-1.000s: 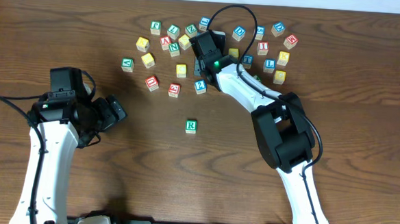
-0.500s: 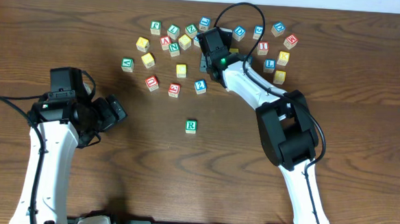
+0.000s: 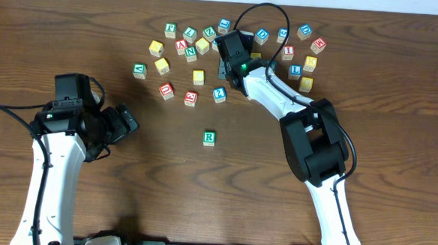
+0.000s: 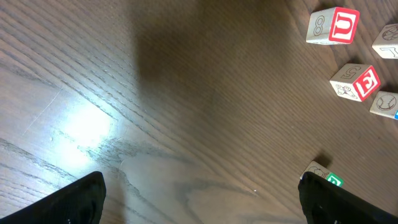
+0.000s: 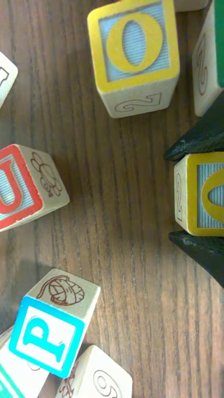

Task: Spell out ROBOT
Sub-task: 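Grasp the yellow O block with the right gripper and lift, then place the yellow O block to the right of the R block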

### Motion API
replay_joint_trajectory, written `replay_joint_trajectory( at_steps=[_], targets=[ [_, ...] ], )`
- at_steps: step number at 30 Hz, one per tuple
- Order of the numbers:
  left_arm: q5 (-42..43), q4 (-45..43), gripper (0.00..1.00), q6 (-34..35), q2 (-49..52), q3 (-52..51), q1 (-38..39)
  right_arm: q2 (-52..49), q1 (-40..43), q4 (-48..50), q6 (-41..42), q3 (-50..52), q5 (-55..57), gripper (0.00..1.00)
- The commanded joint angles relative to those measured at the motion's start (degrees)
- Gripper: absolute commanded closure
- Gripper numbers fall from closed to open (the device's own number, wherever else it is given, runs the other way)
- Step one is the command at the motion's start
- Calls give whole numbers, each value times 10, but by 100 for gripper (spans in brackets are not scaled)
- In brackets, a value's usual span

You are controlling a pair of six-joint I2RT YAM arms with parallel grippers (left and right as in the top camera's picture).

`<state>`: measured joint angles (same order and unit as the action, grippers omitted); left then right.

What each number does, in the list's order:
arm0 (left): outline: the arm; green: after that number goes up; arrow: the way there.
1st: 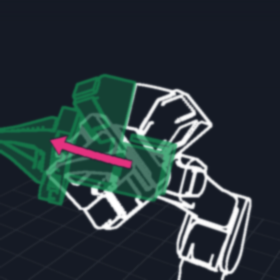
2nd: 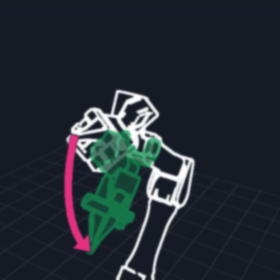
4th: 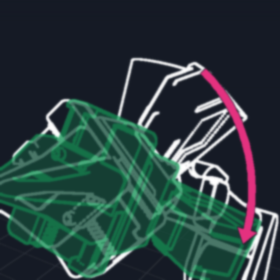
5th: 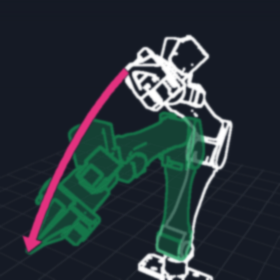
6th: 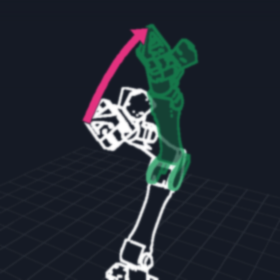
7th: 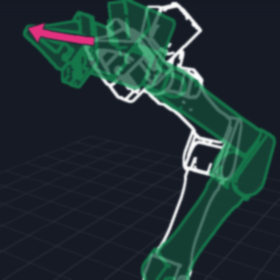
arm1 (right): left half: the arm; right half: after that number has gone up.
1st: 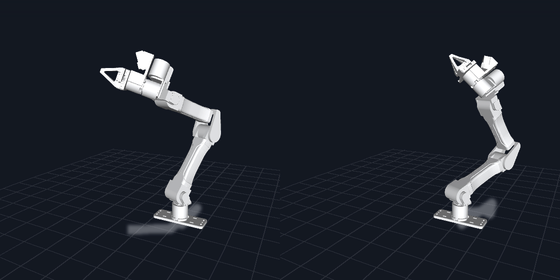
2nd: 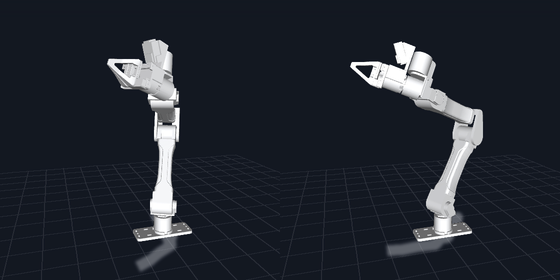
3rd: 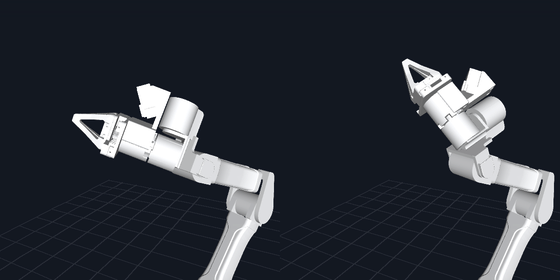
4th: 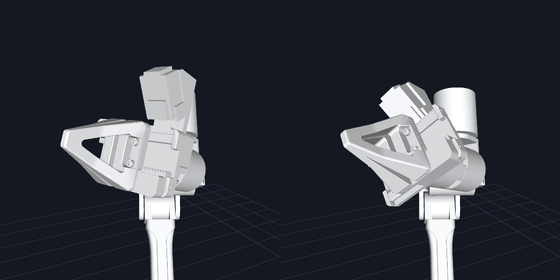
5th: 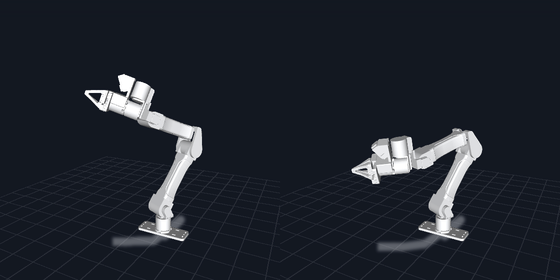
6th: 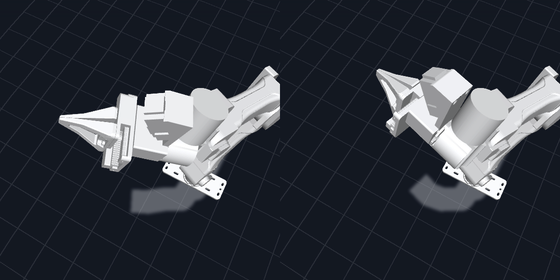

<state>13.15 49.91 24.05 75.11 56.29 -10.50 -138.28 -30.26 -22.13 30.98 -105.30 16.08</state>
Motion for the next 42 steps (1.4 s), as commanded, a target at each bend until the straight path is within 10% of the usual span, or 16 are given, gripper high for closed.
replay_joint_trajectory(
  at_steps=[1,20,42],
  targets=[
    [-8,2,3,2,-4,9,-2,36,-8,-16,0,1,-2,72],
    [-8,2,2,3,-3,9,-2,201,-70,-368,3,16,-70,75],
    [-8,18,2,2,-3,9,-2,199,-144,-233,198,219,-36,74]
  ],
)
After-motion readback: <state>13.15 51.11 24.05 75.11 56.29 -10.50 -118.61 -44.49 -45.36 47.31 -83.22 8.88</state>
